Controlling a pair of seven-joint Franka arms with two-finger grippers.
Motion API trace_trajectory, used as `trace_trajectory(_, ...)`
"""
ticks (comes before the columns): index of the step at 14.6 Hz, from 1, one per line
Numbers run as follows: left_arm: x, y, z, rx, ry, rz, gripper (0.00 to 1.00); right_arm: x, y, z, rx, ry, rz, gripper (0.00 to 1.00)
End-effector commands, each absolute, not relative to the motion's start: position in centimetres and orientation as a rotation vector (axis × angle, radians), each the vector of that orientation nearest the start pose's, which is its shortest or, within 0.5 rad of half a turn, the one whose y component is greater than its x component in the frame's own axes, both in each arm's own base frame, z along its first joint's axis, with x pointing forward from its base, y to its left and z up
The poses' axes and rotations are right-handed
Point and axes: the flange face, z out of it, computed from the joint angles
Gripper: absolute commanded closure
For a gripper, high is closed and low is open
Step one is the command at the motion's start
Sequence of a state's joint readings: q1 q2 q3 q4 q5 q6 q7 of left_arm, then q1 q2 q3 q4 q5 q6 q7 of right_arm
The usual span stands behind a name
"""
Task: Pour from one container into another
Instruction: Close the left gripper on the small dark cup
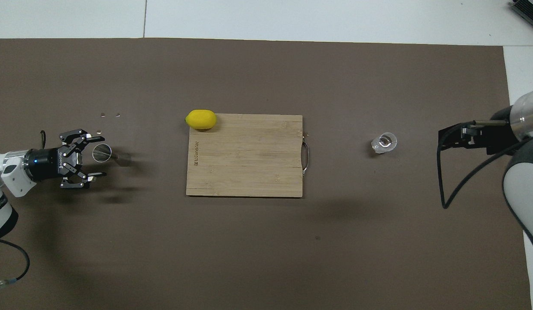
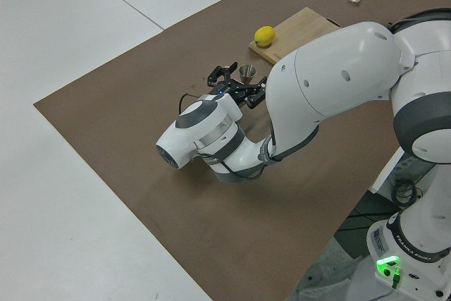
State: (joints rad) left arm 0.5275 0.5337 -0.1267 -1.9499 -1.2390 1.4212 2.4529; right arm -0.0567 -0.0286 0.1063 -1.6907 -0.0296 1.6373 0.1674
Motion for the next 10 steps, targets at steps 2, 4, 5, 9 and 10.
trace_trajectory(2,54.58,10.77,24.09,1.262,-1.179,1.256,0.0,54.14,2.24,59.03,-3.174,0.191,0.026,0.0)
trace_trajectory(4,54.62,10.79,24.06,1.262,-1.179,1.256,0.04,54.14,2.24,59.03,-3.174,0.194,0.026,0.0)
trace_trajectory(5,54.68,10.82,24.18,1.261,-1.181,1.258,0.05,54.14,2.24,59.03,-3.174,0.194,0.026,0.0)
trace_trajectory(9,54.61,10.99,24.1,1.267,-1.18,1.259,0.14,54.14,2.24,59.03,-3.174,0.194,0.026,0.0)
trace_trajectory(10,54.61,11.08,24.09,1.27,-1.179,1.26,0.18,54.14,2.24,59.03,-3.174,0.194,0.026,0.0)
